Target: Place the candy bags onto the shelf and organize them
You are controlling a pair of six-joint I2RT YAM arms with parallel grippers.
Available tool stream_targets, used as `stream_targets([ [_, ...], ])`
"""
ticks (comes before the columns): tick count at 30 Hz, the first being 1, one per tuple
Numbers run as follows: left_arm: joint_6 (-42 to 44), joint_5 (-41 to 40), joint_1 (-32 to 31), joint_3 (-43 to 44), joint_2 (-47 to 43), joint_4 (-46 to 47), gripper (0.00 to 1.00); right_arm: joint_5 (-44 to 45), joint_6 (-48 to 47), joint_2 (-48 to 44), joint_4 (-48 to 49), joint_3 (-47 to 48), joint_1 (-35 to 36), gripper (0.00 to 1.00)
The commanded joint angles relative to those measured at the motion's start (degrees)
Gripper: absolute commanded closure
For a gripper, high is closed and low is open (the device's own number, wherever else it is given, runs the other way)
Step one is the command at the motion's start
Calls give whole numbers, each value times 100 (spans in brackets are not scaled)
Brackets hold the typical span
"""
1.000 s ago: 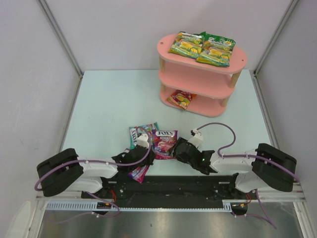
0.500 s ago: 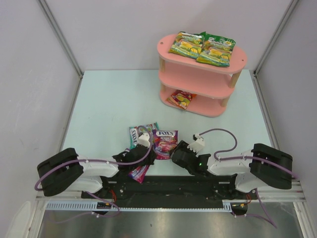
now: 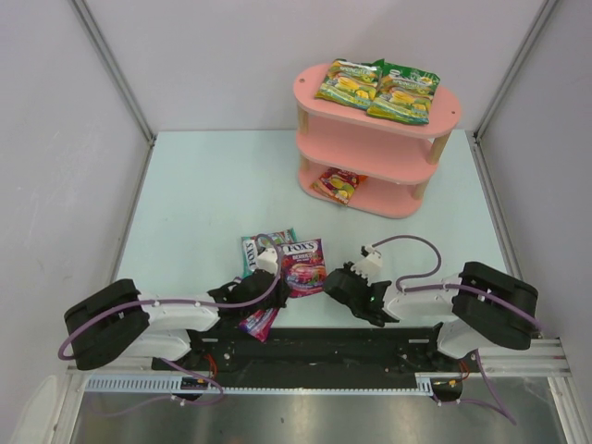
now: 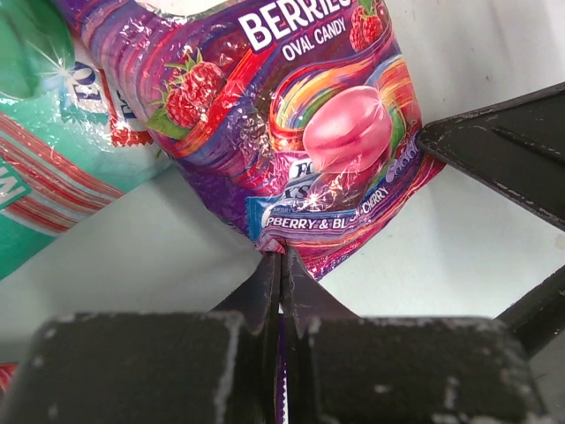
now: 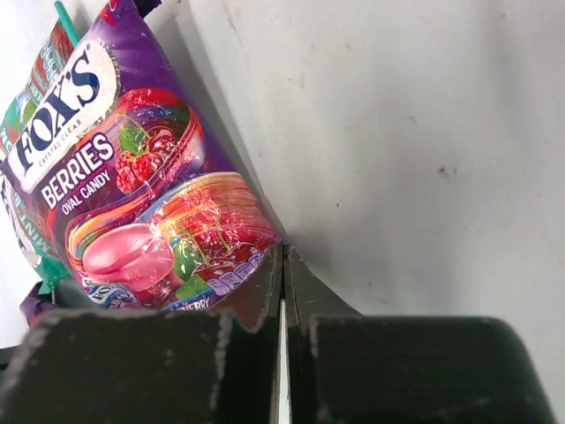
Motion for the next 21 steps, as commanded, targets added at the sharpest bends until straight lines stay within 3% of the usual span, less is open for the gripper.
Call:
stream_targets([
  [1,-201,261,-81,75,-104,126,100,-354,-497,35,672,67,66,100],
  [7,-236,217,-72,31,-280,-23,100,199,-858,-632,332,67,330,100],
  [8,-271,287,-72,31,-359,-67,100,209,-1068,-729,269,58,322,95],
  [9,-289,322,-81,31,-403,-67,100,200,-1148,-817,112,67,304,83],
  [12,-421,533,-72,39,-570,-102,100,165,-1228,-1125,-187,58,216,67],
  [21,-983,1007,-81,-39,-807,310,100,-274,-1202,-889,198,-3,119,63],
])
